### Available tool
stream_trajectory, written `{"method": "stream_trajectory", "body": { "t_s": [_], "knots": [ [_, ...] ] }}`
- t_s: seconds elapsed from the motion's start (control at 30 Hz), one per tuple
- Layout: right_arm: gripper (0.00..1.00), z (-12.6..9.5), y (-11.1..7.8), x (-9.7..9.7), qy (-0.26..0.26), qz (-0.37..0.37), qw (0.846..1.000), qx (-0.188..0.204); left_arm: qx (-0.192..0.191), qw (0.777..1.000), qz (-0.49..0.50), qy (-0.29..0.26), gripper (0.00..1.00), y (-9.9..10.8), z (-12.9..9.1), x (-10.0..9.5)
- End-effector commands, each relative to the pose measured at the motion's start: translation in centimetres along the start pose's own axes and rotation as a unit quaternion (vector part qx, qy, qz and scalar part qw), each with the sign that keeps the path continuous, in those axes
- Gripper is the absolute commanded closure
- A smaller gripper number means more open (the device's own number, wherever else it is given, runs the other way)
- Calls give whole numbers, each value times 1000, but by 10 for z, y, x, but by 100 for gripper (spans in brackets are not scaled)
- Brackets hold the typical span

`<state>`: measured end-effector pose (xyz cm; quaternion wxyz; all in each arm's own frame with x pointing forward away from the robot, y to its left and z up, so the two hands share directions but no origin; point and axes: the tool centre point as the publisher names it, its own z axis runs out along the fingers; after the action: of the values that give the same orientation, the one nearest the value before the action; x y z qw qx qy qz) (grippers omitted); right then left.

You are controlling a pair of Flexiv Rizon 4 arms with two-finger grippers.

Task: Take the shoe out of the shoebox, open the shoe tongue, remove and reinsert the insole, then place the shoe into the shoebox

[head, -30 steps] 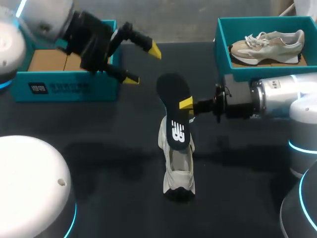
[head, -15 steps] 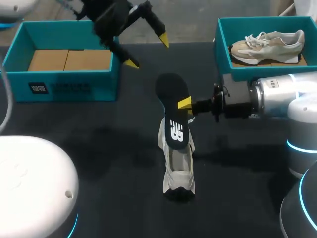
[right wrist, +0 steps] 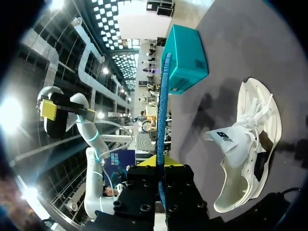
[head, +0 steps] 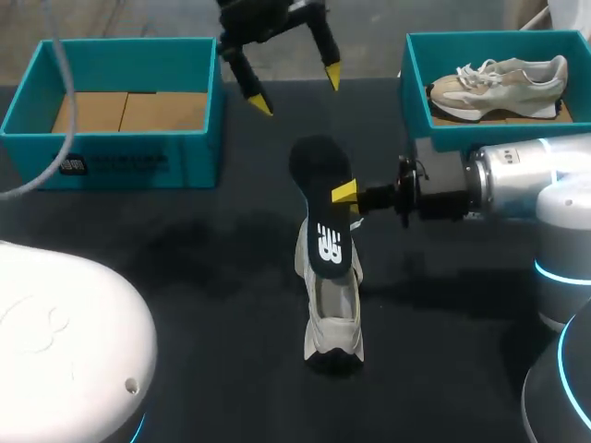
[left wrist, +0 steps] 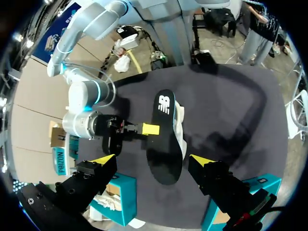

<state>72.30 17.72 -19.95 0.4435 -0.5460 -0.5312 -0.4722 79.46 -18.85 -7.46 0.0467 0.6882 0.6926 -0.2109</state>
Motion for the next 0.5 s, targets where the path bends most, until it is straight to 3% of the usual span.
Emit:
{"method": "stream_trajectory", "body": {
  "t_s": [0.03, 0.5],
  "knots": [
    [100, 1, 0, 1, -4, 1, 1000, 1, 3, 981, 1, 195, 0, 5, 2, -10],
    [100, 1, 0, 1, -4, 1, 1000, 1, -9, 970, -11, 244, 0, 11, 16, -21]
  ]
}}
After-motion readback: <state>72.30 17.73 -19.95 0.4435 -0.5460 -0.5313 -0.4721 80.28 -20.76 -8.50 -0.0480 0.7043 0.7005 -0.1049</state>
